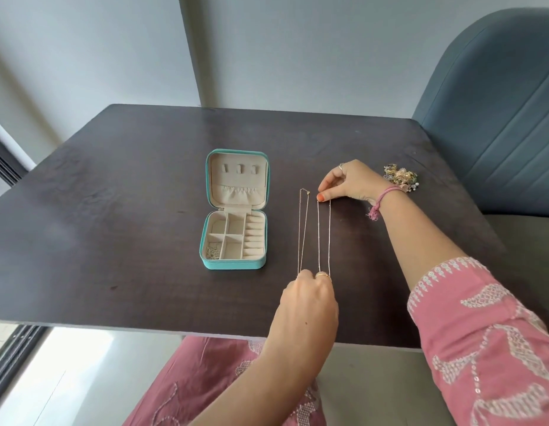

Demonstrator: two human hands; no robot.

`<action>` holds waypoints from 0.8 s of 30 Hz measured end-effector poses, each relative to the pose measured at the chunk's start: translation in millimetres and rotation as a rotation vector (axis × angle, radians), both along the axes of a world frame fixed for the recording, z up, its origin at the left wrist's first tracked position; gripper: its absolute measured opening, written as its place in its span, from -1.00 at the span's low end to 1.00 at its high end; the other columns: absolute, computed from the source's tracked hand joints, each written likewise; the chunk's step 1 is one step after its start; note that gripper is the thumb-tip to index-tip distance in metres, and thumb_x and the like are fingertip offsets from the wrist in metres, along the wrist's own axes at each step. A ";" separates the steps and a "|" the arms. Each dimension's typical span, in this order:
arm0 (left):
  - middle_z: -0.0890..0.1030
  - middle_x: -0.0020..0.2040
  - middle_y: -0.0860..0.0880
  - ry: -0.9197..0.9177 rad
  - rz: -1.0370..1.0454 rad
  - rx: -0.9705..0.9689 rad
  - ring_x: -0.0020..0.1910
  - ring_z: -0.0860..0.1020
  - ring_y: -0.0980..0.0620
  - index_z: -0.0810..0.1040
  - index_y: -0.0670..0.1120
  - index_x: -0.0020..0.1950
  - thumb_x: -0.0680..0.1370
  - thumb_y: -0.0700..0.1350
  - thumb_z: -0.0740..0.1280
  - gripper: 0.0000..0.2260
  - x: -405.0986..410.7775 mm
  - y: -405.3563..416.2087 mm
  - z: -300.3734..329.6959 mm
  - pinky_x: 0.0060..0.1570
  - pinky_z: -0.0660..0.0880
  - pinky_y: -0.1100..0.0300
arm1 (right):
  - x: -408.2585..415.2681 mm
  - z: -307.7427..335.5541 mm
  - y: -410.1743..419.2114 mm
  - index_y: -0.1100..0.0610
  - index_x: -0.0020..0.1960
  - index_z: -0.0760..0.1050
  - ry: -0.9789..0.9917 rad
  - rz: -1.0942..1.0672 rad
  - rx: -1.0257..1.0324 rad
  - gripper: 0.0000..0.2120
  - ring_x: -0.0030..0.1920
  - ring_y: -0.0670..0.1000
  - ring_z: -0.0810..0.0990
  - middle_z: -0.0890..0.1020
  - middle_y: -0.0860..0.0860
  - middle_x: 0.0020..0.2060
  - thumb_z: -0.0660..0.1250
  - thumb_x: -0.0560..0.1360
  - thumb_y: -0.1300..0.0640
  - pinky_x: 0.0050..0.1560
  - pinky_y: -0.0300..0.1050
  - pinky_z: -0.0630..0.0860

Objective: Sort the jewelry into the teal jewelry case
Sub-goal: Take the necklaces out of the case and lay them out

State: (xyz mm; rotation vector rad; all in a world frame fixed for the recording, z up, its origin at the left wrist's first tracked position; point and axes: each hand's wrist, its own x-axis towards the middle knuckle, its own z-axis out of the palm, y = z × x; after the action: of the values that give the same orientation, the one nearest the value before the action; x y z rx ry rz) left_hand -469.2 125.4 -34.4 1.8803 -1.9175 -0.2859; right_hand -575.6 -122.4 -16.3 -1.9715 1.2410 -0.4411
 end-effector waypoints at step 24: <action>0.53 -0.22 0.14 0.277 0.264 -0.219 -0.28 0.52 0.25 0.58 0.02 -0.12 0.44 -0.10 0.45 -0.92 124.4 12.6 43.6 -0.23 0.36 0.43 | 14.1 34.1 20.4 0.19 -0.05 0.60 -0.253 -0.095 -0.045 -0.86 -0.27 -0.17 0.56 0.63 0.06 -0.18 0.49 0.41 0.26 -0.27 -0.34 0.55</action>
State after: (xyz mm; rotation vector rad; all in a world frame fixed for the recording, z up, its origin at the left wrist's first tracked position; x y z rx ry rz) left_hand -344.8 138.0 9.2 1.8137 -1.4402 -0.2291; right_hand -561.5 -102.0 17.8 -1.8319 1.1739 -0.7478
